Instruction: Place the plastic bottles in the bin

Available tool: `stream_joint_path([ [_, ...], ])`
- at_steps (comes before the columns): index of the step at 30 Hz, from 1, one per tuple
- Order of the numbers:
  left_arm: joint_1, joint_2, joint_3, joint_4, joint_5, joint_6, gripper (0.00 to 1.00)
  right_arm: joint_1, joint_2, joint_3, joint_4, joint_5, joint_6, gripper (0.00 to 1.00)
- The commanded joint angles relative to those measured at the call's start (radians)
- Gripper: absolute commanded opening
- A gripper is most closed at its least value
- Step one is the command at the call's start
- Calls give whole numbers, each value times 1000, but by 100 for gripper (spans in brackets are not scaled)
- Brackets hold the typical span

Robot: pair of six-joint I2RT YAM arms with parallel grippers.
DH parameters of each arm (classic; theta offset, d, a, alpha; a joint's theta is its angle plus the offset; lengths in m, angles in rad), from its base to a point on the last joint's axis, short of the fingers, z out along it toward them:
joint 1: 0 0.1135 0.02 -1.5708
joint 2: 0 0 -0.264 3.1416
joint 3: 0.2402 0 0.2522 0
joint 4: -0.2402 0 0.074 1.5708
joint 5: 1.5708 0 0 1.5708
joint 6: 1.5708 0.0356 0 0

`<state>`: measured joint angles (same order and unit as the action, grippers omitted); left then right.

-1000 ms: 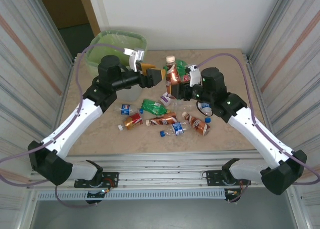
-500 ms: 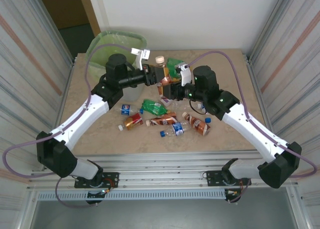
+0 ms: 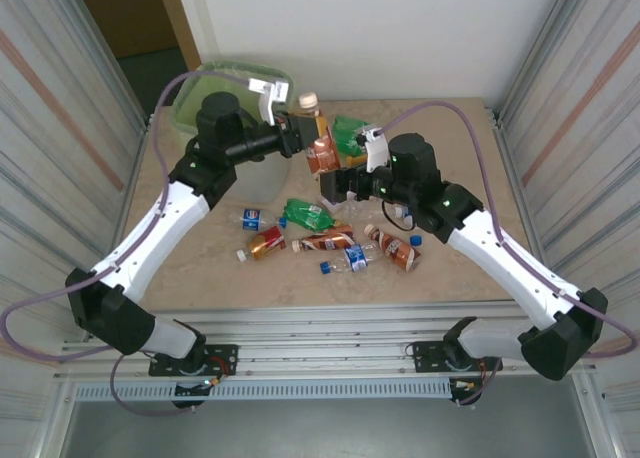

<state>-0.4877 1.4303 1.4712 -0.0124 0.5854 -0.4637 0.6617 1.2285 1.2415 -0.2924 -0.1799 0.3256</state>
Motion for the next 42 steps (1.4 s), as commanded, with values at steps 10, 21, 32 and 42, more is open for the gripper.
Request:
stream_joint_path([
  [10,148,36,313,-258,-187,318,13,4,-232,-117,-79,327,55,98],
  [21,292,202,518,-484,-374,469,14,-27,-313,-184,-96,446,129,97],
  [32,339,305,524,-592,-499,556,17,-91,-315,-200,-105,400,188,98],
  [42,339,403,533,-673,-595,607,18,-116,-317,-208,-122,401,210,98],
])
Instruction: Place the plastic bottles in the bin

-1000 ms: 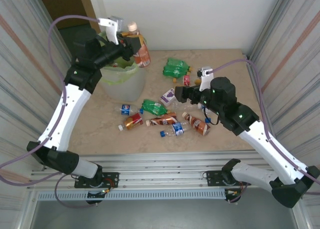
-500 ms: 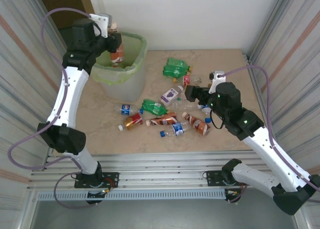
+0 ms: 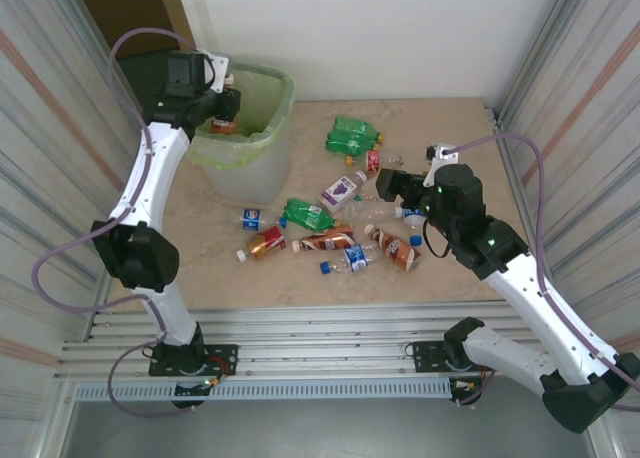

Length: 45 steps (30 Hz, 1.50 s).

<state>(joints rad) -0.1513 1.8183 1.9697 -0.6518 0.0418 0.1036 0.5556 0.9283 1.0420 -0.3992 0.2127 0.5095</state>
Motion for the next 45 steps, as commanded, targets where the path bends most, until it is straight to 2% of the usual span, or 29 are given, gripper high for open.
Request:
stream_joint_path([
  [1,2,26,38,-39,-65,44,18,-12,-17,-11,-16,8,29,97],
  [7,8,100,90,-80,-119,64,18,-21,-22,-20,-21,6,37,97],
  [21,35,258,197,-221,-122,64,23,-31,-24,-27,-33,1,34,97],
  [23,35,270,203,-234,-127,66,28,-36,-21,-22,-38,1,33,98],
  [28,35,271,223,-262,-110,61,51,-71,29,32,-132,8,34,98],
  [35,33,235,229,-264,-74,49,69,-209,111,100,-287,-22,22,97],
  [45,10,109,213,-261,-16,36,76,-541,189,102,-453,-134,8,97],
])
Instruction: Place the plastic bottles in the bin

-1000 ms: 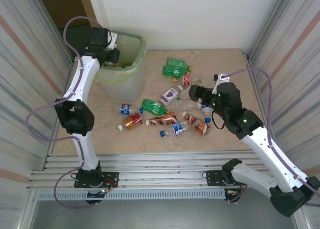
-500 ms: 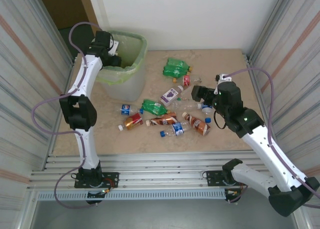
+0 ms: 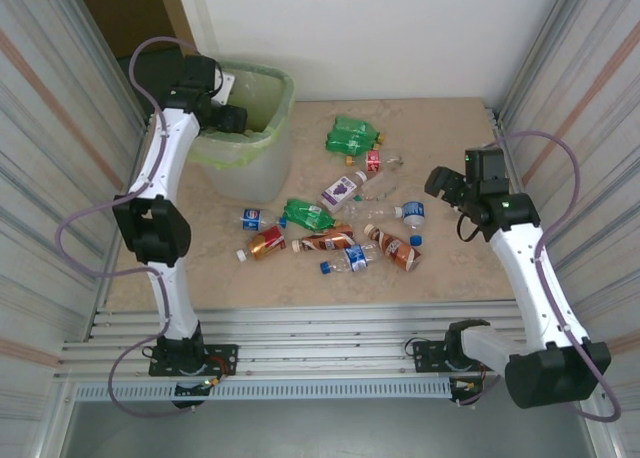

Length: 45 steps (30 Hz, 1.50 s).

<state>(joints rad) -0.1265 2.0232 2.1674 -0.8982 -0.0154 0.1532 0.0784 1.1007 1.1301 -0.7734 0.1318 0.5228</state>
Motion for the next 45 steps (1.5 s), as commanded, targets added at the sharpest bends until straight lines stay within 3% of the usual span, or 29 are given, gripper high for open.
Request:
stream_joint_path([
  [1,-20,-113,9,-12,46,-16,76,-100,27,7,-83,-74,-5,98],
  [9,-85,-285,-143,69,72,-35,83,-318,109,-8,-66,-199,-44,98],
  [16,-153,-489,-402,214,115,-90,92,-431,231,23,-39,-286,-91,98],
  [23,-163,-717,-707,455,244,-226,97,-454,392,64,-32,-310,-140,98],
  [27,-165,-803,-805,527,264,-278,99,-454,470,72,-11,-324,-167,98],
  [36,-164,-863,-865,537,206,-294,99,-453,559,71,-11,-368,-210,99],
  [45,-165,-855,-876,561,226,-310,99,-418,613,46,-27,-387,-207,98],
])
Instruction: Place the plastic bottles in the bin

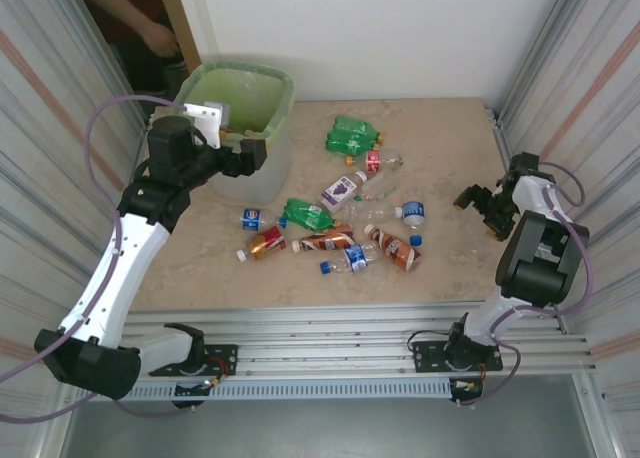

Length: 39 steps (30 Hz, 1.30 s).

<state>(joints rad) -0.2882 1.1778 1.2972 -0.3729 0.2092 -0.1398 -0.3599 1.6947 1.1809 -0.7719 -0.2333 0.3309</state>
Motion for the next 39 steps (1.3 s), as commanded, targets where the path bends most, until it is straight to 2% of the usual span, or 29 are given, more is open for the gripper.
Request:
stream_joint_path([
  [1,-3,-6,-6,37,1,-19,99,31,25,-4,-29,-17,-15,97],
  [9,-3,2,-12,46,7,-29,99,73,99,26,-24,95,20,91],
  [17,-2,-7,-24,52,5,-35,99,73,158,42,29,106,74,91],
  [20,-2,-6,-25,51,4,-37,99,77,175,50,37,102,72,84],
  [24,0,-5,-30,51,-6,-48,99,85,191,64,26,99,64,67],
  [27,7,-6,-36,47,-17,-74,99,95,176,56,29,107,65,59],
  [33,36,-17,-45,45,-16,-129,99,128,99,23,36,118,70,50],
  [39,44,-27,-49,59,5,-152,99,209,-55,8,49,131,78,43],
])
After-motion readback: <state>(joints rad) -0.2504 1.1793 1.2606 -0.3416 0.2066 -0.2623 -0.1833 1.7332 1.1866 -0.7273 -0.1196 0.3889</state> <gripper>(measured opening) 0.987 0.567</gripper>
